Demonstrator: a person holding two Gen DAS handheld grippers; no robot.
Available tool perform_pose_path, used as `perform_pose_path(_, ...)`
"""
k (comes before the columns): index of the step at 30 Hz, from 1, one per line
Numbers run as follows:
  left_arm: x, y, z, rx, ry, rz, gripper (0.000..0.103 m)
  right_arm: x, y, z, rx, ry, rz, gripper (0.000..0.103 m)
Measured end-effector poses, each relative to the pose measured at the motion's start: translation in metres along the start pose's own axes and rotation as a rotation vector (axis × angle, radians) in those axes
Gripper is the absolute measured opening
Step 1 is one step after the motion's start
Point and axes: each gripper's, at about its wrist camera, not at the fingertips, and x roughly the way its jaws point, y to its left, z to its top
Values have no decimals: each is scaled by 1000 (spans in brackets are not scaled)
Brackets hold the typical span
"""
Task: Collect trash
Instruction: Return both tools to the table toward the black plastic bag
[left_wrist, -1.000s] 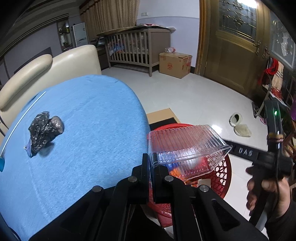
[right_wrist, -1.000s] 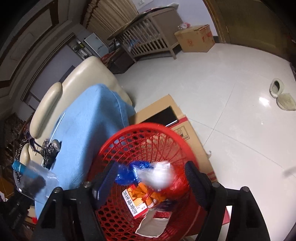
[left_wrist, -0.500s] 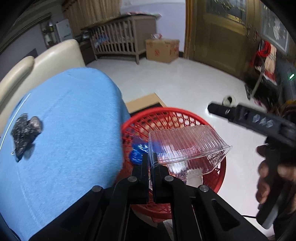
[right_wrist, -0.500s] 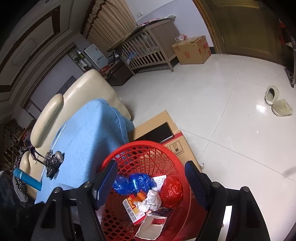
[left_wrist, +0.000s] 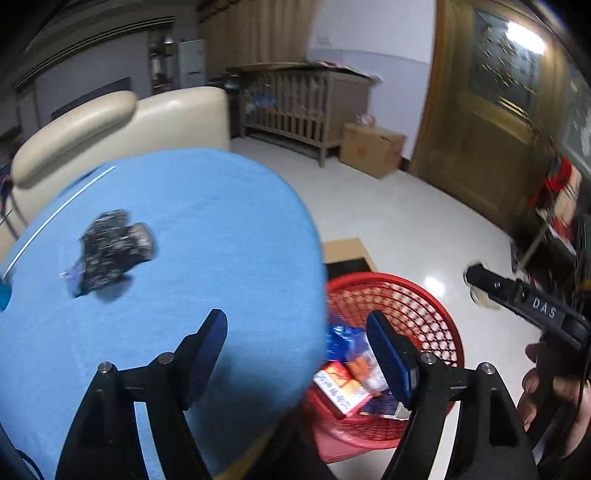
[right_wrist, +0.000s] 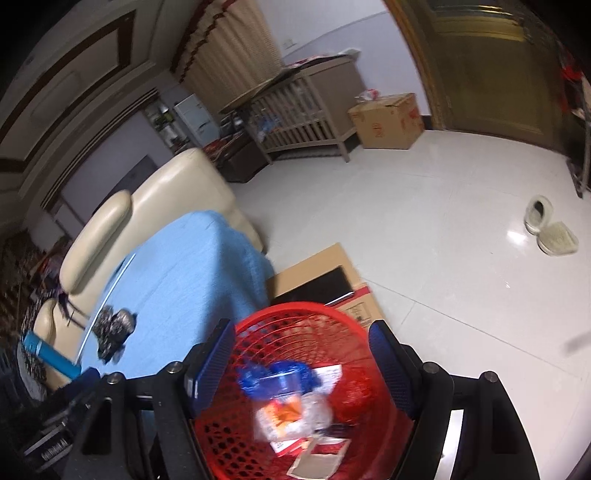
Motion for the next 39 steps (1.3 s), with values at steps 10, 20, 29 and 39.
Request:
perform_pose_path(10, -31, 102, -24, -244, -53, 103, 79, 10, 73, -8, -132, 31, 42, 78)
perform_pose_path(20, -46, 178, -59, -413, -63, 177, 80, 27, 148, -32, -278, 92, 79, 78)
perform_pose_path(29, -56, 234, -91, -521, -62, 250, 80, 56, 221, -63, -423, 200, 140, 78)
perform_pose_path(39, -57, 264, -116, -590, -39, 278, 80, 124, 298, -49, -387, 261, 238, 78)
